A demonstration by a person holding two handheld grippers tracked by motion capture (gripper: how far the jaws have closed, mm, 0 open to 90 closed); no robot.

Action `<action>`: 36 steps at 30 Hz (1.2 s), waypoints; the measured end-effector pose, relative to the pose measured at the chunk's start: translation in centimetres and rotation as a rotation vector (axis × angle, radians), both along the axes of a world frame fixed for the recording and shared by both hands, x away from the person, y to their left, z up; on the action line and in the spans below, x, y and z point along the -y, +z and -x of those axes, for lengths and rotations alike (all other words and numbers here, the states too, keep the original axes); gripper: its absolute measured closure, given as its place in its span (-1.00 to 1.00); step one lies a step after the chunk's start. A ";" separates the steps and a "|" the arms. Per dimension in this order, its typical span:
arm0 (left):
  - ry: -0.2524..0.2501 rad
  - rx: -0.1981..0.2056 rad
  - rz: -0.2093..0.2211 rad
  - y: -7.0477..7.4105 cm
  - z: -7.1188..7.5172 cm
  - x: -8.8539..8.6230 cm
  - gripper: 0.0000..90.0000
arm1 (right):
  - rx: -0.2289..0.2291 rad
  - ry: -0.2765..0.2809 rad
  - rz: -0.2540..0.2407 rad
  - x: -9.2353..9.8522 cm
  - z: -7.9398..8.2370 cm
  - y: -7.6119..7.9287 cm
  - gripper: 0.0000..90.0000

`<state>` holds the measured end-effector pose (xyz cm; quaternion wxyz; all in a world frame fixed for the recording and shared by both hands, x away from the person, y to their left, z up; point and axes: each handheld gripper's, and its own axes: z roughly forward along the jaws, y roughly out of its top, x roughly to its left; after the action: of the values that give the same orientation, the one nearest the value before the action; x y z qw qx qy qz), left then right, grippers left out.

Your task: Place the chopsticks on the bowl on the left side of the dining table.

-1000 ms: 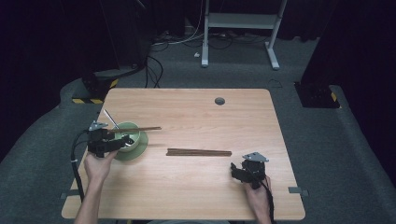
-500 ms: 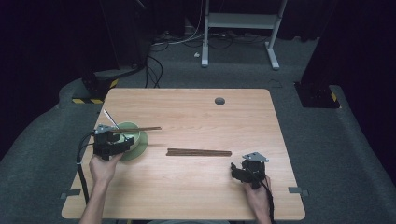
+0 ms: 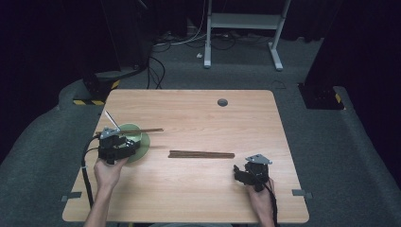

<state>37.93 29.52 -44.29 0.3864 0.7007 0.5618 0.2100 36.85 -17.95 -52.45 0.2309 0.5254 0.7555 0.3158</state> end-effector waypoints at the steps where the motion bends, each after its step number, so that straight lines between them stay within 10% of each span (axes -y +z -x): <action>1: -0.001 0.002 0.003 0.0 0.0 0.1 -0.33 | 0.000 0.000 0.000 0.0 0.0 0.0 -0.49; 36: -0.068 0.044 0.008 -0.7 1.5 2.8 -0.33 | 0.000 -0.001 0.000 0.0 0.0 0.0 -0.49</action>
<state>36.46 26.73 -45.03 0.4085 0.7130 0.5299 0.2097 36.84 -17.94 -52.45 0.2311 0.5256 0.7554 0.3157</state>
